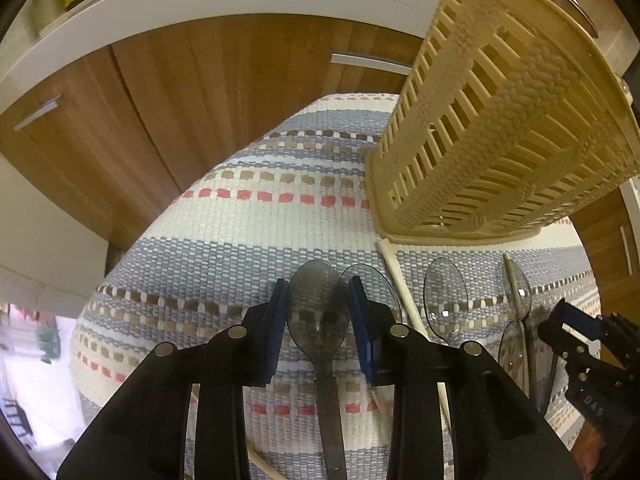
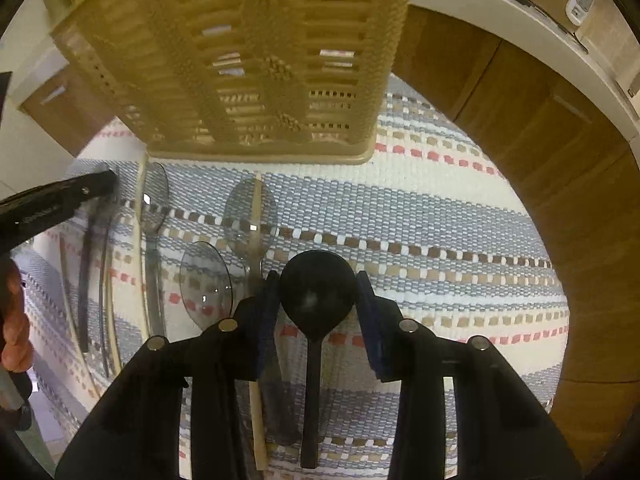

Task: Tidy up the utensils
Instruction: 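Grasp the black spoon with the right tool while the left tool grasps a clear plastic spoon, then lift both spoons over the beige caddy and open both tools to drop them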

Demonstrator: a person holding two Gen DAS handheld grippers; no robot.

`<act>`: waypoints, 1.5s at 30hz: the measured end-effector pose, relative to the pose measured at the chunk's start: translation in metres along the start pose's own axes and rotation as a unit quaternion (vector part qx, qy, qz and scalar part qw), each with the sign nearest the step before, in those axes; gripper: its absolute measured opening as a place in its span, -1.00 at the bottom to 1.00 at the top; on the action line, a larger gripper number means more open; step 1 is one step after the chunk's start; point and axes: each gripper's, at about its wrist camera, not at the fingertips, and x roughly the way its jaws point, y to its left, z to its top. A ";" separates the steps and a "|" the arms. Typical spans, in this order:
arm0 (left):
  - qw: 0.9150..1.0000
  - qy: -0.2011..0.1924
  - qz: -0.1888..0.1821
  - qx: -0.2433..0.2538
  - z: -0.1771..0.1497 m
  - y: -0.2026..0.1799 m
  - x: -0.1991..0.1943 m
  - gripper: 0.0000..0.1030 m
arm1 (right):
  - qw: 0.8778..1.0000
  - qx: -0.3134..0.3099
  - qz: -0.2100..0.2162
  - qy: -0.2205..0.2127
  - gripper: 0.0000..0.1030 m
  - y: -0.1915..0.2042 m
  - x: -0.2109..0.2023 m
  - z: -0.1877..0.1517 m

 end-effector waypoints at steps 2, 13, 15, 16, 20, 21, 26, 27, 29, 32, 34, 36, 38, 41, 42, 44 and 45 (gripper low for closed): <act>1.000 -0.002 -0.010 0.001 -0.002 -0.001 0.001 -0.45 | 1.000 0.000 0.014 -0.016 -0.33 0.000 -0.008 -0.002; 0.995 -0.075 -0.062 0.007 -0.024 -0.010 -0.047 -0.46 | 0.995 -0.001 0.063 -0.075 -0.33 -0.008 -0.044 -0.022; 0.993 -0.093 -0.072 0.007 -0.028 0.006 -0.062 -0.46 | 0.992 -0.003 0.073 -0.098 -0.33 -0.006 -0.058 -0.024; 0.991 -0.106 -0.077 0.006 -0.029 0.005 -0.071 -0.46 | 0.991 -0.005 0.075 -0.110 -0.33 -0.008 -0.067 -0.027; 0.982 -0.162 -0.092 0.010 -0.049 0.019 -0.115 -0.47 | 0.983 -0.014 0.081 -0.167 -0.33 -0.012 -0.109 -0.028; 0.979 -0.178 -0.096 0.012 -0.049 0.023 -0.126 -0.47 | 0.981 -0.014 0.081 -0.178 -0.33 -0.012 -0.117 -0.028; 0.964 -0.244 -0.102 0.023 -0.044 0.017 -0.184 -0.90 | 0.964 -0.007 0.082 -0.255 -0.33 -0.014 -0.158 -0.020; 0.960 -0.253 -0.117 0.020 -0.041 0.015 -0.198 -0.90 | 0.961 -0.006 0.081 -0.265 -0.33 -0.015 -0.164 -0.017; 0.957 -0.258 -0.127 0.018 -0.034 0.010 -0.211 -0.91 | 0.956 -0.007 0.079 -0.281 -0.33 -0.017 -0.176 -0.006; 0.954 -0.274 -0.118 0.041 -0.026 -0.004 -0.225 -0.92 | 0.954 -0.006 0.076 -0.289 -0.33 -0.019 -0.183 0.006; 0.953 -0.272 -0.126 0.049 -0.023 -0.007 -0.225 -0.92 | 0.953 -0.004 0.077 -0.294 -0.33 -0.023 -0.186 0.010; 0.952 -0.275 -0.120 0.061 -0.017 -0.013 -0.229 -0.92 | 0.950 -0.004 0.069 -0.304 -0.33 -0.024 -0.190 0.016; 0.951 -0.283 -0.101 0.072 -0.011 -0.018 -0.232 -0.92 | 0.947 -0.002 0.067 -0.315 -0.33 -0.027 -0.198 0.022; 0.949 -0.292 -0.085 0.088 0.001 -0.028 -0.244 -0.92 | 0.933 0.007 0.069 -0.352 -0.33 -0.034 -0.220 0.037; 0.946 -0.299 -0.079 0.096 0.007 -0.033 -0.251 -0.92 | 0.929 0.010 0.066 -0.364 -0.33 -0.035 -0.224 0.042; 0.942 -0.311 -0.061 0.108 0.015 -0.041 -0.260 -0.92 | 0.917 0.014 0.055 -0.394 -0.33 -0.036 -0.233 0.052; 0.940 -0.318 -0.045 0.117 0.021 -0.046 -0.265 -0.92 | 0.913 0.014 0.049 -0.405 -0.33 -0.036 -0.235 0.056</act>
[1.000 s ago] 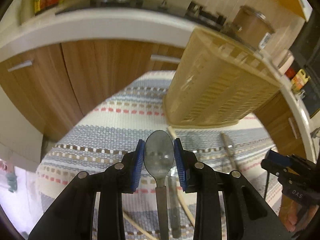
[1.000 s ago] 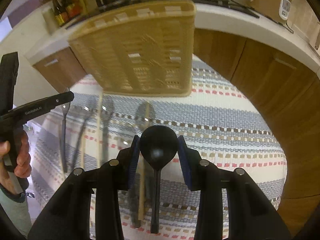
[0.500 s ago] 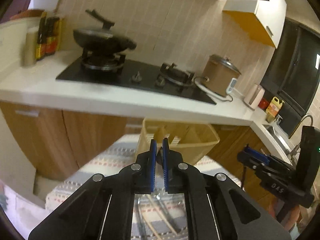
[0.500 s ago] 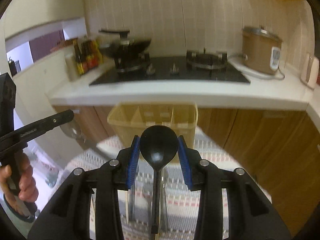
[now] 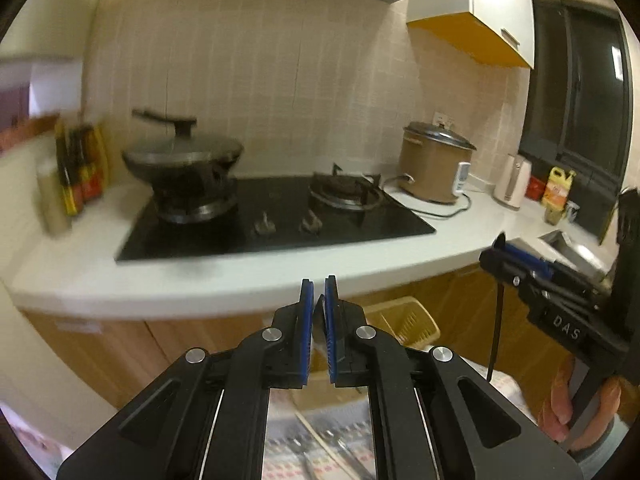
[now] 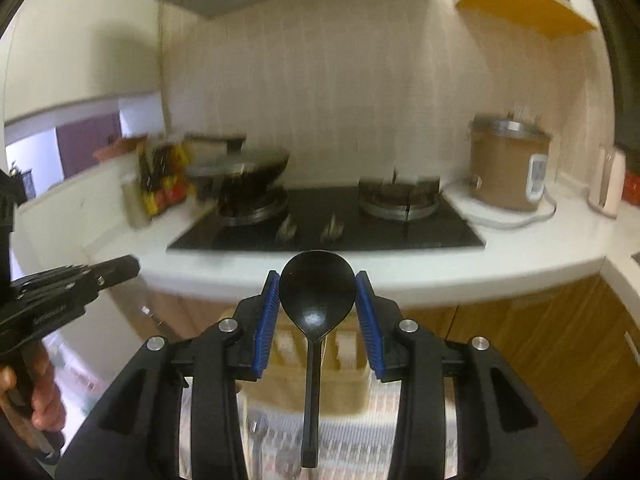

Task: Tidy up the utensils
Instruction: 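Lift both spoons over the beige caddy and open both tools to drop them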

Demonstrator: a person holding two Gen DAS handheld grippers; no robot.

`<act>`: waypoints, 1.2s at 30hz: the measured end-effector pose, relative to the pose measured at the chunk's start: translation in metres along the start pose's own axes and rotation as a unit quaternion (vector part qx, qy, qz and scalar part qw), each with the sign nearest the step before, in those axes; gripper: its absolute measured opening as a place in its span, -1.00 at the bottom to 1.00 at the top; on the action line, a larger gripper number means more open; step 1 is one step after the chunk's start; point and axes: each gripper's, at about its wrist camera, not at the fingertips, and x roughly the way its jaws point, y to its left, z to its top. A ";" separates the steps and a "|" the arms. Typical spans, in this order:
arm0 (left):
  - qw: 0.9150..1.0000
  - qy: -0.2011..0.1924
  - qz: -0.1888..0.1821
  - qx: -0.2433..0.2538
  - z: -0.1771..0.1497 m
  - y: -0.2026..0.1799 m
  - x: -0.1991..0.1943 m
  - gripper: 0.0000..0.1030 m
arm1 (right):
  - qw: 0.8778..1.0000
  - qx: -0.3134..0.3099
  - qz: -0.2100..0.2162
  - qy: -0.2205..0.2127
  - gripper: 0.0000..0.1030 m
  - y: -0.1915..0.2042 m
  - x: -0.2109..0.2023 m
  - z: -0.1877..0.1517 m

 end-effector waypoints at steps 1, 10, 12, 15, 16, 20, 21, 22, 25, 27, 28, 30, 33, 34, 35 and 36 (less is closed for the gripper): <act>1.000 -0.002 0.008 0.007 0.006 -0.002 0.001 -0.92 | 1.000 -0.003 -0.009 -0.015 -0.33 0.001 0.003 0.003; 0.997 0.012 0.057 0.055 0.029 -0.009 0.046 -0.92 | 0.998 0.006 -0.051 -0.043 -0.33 -0.012 0.080 -0.010; 0.996 0.020 0.064 0.059 0.024 -0.008 0.060 -0.92 | 0.998 0.010 -0.053 -0.037 -0.33 -0.017 0.093 -0.019; 0.994 0.031 0.076 0.067 0.013 -0.007 0.078 -0.92 | 0.998 0.017 -0.054 -0.033 -0.33 -0.023 0.104 -0.030; 0.994 0.038 0.075 0.065 0.009 -0.006 0.085 -0.92 | 0.998 0.017 -0.057 -0.033 -0.33 -0.025 0.107 -0.032; 0.994 0.057 0.069 0.059 -0.001 -0.002 0.100 -0.92 | 0.998 0.026 -0.053 -0.023 -0.32 -0.030 0.112 -0.039; 0.994 0.063 0.066 0.056 -0.003 0.000 0.104 -0.92 | 0.998 0.028 -0.052 -0.019 -0.32 -0.031 0.113 -0.041; 0.994 0.066 0.065 0.053 -0.005 0.000 0.106 -0.92 | 0.998 0.028 -0.052 -0.015 -0.32 -0.031 0.113 -0.043; 0.994 0.077 0.057 0.047 -0.010 0.004 0.110 -0.90 | 0.998 0.029 -0.053 -0.005 -0.31 -0.032 0.110 -0.046; 0.995 0.081 0.051 0.041 -0.014 0.006 0.108 -0.83 | 0.998 0.036 -0.048 0.005 -0.26 -0.034 0.107 -0.046; 0.995 0.083 0.048 0.038 -0.015 0.007 0.107 -0.66 | 0.998 0.042 -0.044 0.010 -0.18 -0.036 0.105 -0.047; 0.995 0.081 0.043 0.033 -0.017 0.009 0.102 -0.44 | 0.998 0.055 -0.036 0.022 0.28 -0.041 0.099 -0.048; 0.996 0.078 0.036 0.027 -0.020 0.011 0.090 -0.38 | 0.997 0.063 -0.033 0.025 0.37 -0.044 0.086 -0.048; 0.996 0.077 0.034 0.023 -0.021 0.013 0.084 -0.38 | 0.997 0.062 -0.032 0.027 0.37 -0.044 0.083 -0.048; 0.996 0.077 0.031 0.019 -0.021 0.015 0.079 -0.38 | 0.997 0.063 -0.031 0.030 0.37 -0.044 0.079 -0.047; 0.997 0.077 0.029 0.015 -0.021 0.016 0.075 -0.37 | 0.997 0.065 -0.032 0.031 0.37 -0.044 0.072 -0.046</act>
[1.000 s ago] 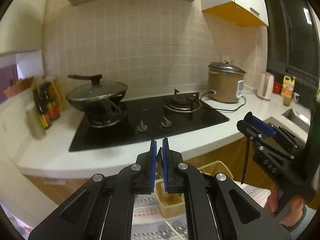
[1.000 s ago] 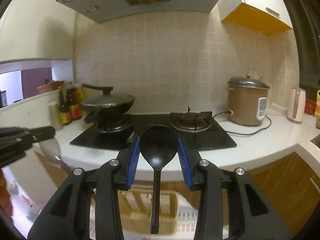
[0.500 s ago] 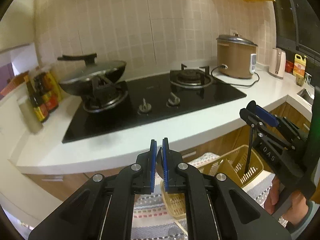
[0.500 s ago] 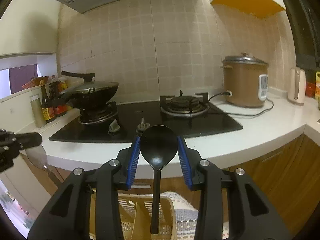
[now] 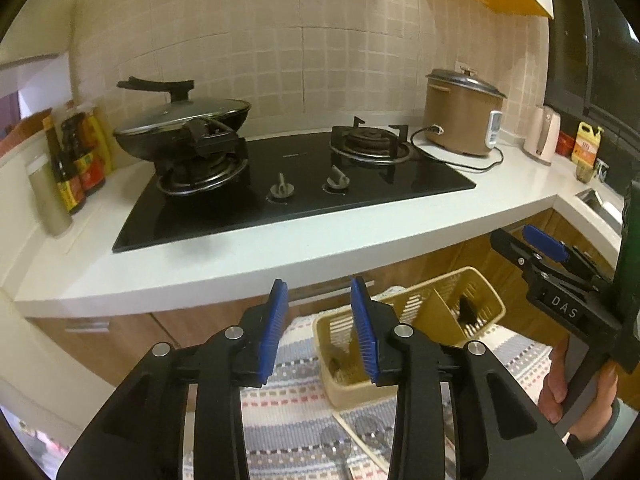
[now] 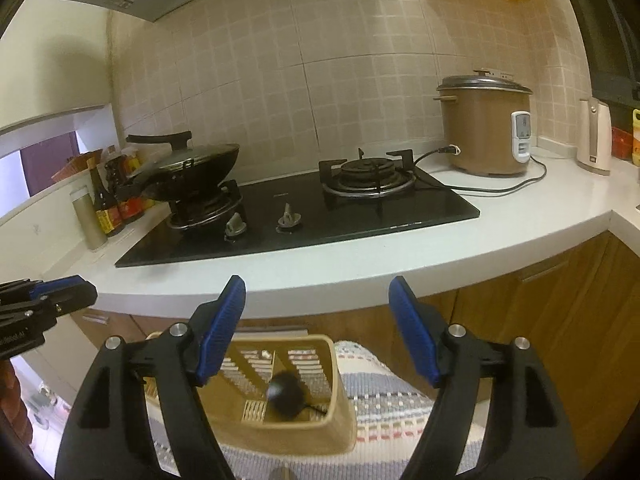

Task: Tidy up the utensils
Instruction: 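Lift both spoons over the beige caddy and open both tools to drop them, then grasp a clear spoon with the left tool while the right tool grasps another clear spoon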

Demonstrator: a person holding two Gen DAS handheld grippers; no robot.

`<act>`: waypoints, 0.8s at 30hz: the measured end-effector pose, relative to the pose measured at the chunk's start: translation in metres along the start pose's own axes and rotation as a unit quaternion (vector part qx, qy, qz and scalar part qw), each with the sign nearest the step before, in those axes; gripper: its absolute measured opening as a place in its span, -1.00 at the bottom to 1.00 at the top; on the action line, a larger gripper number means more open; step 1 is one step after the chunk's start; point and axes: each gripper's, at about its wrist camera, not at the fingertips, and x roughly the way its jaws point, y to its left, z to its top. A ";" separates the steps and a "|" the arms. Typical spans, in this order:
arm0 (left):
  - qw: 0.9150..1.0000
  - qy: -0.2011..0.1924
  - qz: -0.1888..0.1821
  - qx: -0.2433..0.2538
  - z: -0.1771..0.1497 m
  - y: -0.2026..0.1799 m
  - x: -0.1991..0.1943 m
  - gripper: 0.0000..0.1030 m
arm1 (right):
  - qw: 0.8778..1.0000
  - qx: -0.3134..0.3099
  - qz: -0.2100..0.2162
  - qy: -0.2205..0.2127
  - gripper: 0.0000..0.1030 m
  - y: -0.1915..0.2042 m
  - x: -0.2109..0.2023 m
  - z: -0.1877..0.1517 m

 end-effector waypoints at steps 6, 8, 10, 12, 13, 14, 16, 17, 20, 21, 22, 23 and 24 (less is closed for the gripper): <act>0.998 -0.005 -0.041 -0.045 -0.011 0.020 -0.039 -0.30 | 1.000 0.010 0.016 0.005 0.37 -0.001 -0.043 0.009; 0.997 -0.003 -0.052 -0.055 -0.018 0.024 -0.049 -0.23 | 1.000 0.002 0.026 0.010 0.37 0.001 -0.058 0.009; 0.996 0.005 -0.061 -0.068 -0.026 0.029 -0.055 -0.21 | 0.999 -0.011 0.031 0.020 0.37 0.004 -0.070 0.006; 0.993 0.020 -0.073 -0.086 -0.037 0.034 -0.056 -0.21 | 0.998 -0.026 0.035 0.035 0.37 0.008 -0.077 0.001; 0.993 0.024 -0.076 -0.092 -0.041 0.036 -0.056 -0.21 | 0.998 -0.033 0.037 0.047 0.37 0.010 -0.080 -0.002; 0.992 0.032 -0.079 -0.098 -0.047 0.037 -0.053 -0.21 | 0.997 -0.038 0.037 0.056 0.37 0.012 -0.081 -0.006; 0.990 0.049 -0.080 -0.101 -0.059 0.039 -0.046 -0.20 | 0.994 -0.049 0.042 0.092 0.37 0.017 -0.079 -0.016; 0.990 0.060 -0.083 -0.100 -0.066 0.038 -0.042 -0.18 | 0.992 -0.051 0.046 0.106 0.37 0.018 -0.078 -0.020; 0.984 0.099 -0.114 -0.097 -0.089 0.035 -0.024 0.01 | 0.984 -0.061 0.055 0.161 0.37 0.023 -0.070 -0.040; 0.982 0.108 -0.124 -0.098 -0.097 0.034 -0.019 0.04 | 0.981 -0.066 0.053 0.173 0.37 0.025 -0.067 -0.046; 0.980 0.121 -0.128 -0.098 -0.106 0.033 -0.011 0.06 | 0.978 -0.073 0.050 0.187 0.37 0.027 -0.063 -0.052; 0.979 0.129 -0.125 -0.100 -0.112 0.033 -0.006 0.06 | 0.974 -0.081 0.046 0.206 0.37 0.029 -0.057 -0.061; 0.978 0.136 -0.121 -0.102 -0.117 0.033 0.001 0.06 | 0.971 -0.086 0.044 0.219 0.37 0.031 -0.053 -0.067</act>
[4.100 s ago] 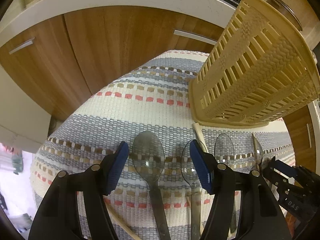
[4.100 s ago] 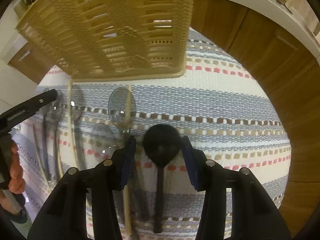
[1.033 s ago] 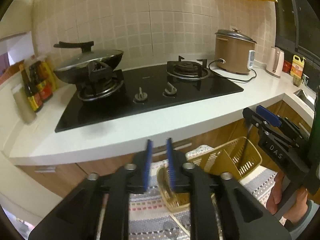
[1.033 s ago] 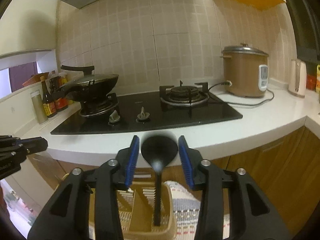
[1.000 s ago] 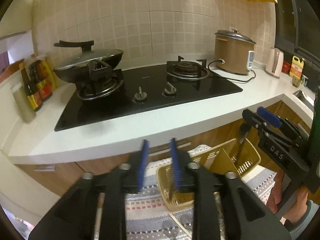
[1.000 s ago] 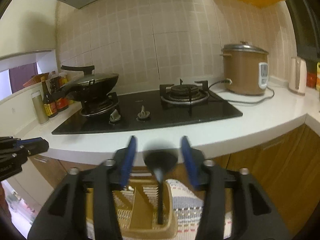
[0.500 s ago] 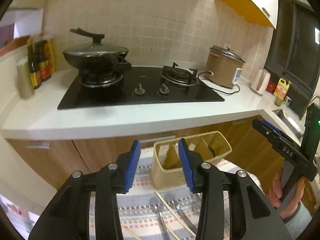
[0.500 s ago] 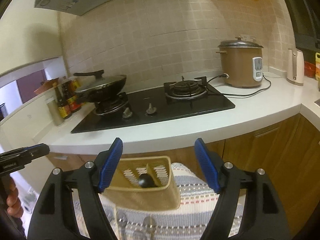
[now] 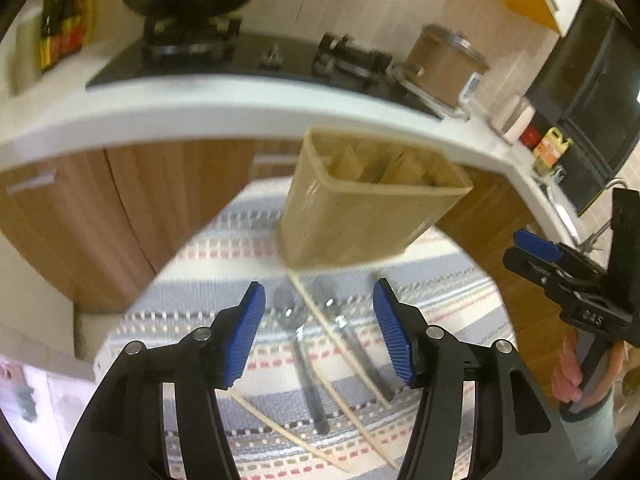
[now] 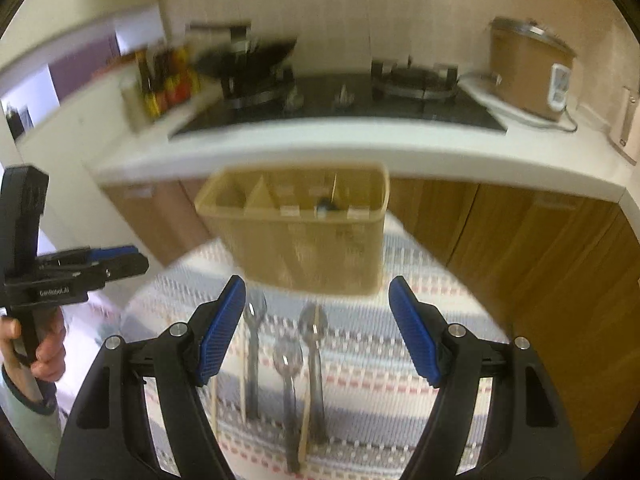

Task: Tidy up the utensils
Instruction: 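Grasp a clear spoon with the left tool while the right tool grasps another clear spoon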

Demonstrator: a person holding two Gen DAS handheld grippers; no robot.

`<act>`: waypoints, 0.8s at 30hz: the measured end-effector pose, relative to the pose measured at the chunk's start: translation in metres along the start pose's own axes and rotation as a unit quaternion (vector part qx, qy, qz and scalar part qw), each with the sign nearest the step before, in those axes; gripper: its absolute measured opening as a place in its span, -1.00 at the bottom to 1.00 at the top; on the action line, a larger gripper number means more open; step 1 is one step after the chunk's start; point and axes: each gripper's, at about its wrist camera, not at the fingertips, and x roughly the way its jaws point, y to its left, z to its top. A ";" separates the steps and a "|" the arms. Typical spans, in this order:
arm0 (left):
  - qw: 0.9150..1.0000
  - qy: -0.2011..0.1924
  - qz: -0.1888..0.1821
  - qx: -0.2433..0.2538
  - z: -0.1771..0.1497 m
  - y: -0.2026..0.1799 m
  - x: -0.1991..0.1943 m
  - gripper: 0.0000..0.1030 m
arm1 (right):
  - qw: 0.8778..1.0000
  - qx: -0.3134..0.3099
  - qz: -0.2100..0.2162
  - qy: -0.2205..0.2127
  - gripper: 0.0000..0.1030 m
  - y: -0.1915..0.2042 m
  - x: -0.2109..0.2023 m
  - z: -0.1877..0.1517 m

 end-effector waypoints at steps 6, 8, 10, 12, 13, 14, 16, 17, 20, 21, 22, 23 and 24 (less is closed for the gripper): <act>0.998 0.058 0.034 0.014 -0.019 0.014 0.055 0.06 | 0.995 -0.004 0.000 0.100 0.23 0.005 0.050 -0.021; 0.996 0.081 0.030 0.022 -0.022 0.016 0.072 0.06 | 0.992 0.008 0.005 0.123 0.10 0.002 0.064 -0.024; 0.995 0.092 0.038 0.024 -0.023 0.019 0.086 0.06 | 0.990 0.029 0.006 0.135 0.00 -0.004 0.074 -0.024; 0.994 0.096 0.045 0.026 -0.022 0.019 0.096 0.06 | 0.988 0.052 0.018 0.145 -0.03 -0.012 0.083 -0.025; 0.994 0.097 0.046 0.027 -0.021 0.018 0.101 0.06 | 0.987 0.060 0.023 0.150 -0.03 -0.014 0.087 -0.025; 0.994 0.099 0.047 0.029 -0.020 0.017 0.105 0.06 | 0.985 0.065 0.026 0.155 -0.03 -0.015 0.090 -0.025; 0.992 0.103 0.055 0.043 -0.018 0.012 0.113 0.06 | 0.984 0.066 0.024 0.161 -0.03 -0.016 0.096 -0.026; 0.991 0.104 0.064 0.050 -0.018 0.009 0.116 0.06 | 0.984 0.064 0.021 0.162 -0.03 -0.015 0.098 -0.026; 0.989 0.112 0.080 0.059 -0.014 0.005 0.128 0.05 | 0.984 0.062 0.020 0.168 -0.03 -0.013 0.105 -0.025; 0.988 0.115 0.082 0.058 -0.013 0.006 0.131 0.04 | 0.984 0.061 0.019 0.169 -0.03 -0.014 0.107 -0.024; 0.988 0.119 0.082 0.057 -0.012 0.006 0.135 0.02 | 0.983 0.060 0.018 0.171 -0.03 -0.014 0.110 -0.024; 0.988 0.122 0.082 0.055 -0.011 0.006 0.138 0.01 | 0.983 0.059 0.019 0.174 -0.03 -0.014 0.113 -0.024; 0.987 0.125 0.082 0.053 -0.011 0.006 0.141 -0.01 | 0.982 0.058 0.020 0.176 -0.03 -0.013 0.115 -0.023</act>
